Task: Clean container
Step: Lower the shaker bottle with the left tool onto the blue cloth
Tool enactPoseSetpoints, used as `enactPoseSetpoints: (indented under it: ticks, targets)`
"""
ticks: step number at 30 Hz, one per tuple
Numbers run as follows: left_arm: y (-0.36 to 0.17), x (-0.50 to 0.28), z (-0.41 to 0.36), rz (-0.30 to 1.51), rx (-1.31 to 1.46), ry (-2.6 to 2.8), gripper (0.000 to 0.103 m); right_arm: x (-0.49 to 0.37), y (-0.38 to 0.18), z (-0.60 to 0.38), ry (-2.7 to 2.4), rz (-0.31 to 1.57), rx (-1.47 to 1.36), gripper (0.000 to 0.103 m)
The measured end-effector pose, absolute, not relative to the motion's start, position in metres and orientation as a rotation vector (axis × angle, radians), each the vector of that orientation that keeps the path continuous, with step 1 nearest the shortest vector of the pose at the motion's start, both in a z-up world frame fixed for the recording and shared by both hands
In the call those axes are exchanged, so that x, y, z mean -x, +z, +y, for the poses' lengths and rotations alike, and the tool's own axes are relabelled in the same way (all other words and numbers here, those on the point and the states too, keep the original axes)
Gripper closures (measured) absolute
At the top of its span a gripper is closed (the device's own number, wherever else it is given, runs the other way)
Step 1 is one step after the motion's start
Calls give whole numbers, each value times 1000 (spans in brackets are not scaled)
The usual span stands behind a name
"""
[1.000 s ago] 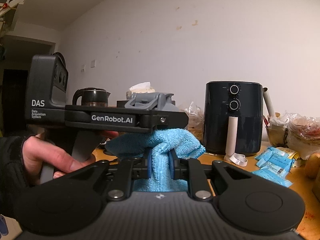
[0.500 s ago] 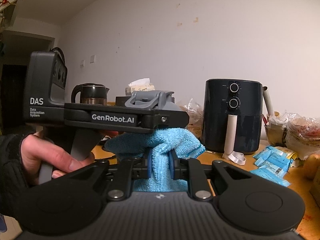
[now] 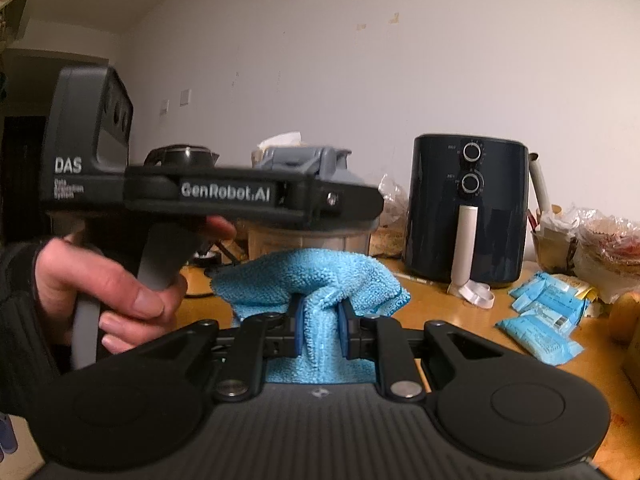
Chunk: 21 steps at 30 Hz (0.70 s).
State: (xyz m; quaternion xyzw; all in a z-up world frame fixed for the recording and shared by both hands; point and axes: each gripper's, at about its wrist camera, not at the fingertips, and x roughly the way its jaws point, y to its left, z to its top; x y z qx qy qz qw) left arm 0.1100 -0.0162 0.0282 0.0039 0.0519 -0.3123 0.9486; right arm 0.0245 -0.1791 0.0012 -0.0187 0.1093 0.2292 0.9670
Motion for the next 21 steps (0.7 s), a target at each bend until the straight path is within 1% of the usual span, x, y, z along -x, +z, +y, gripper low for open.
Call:
enactPoseSetpoints:
  ticks: [15, 21]
  targets:
    - [30, -111, -20, 125, -9, -613, 8, -38, -19, -175, 484, 341, 26, 92]
    - [31, -111, -20, 134, -11, -609, 8, -44, -35, -169, 477, 426, 32, 92]
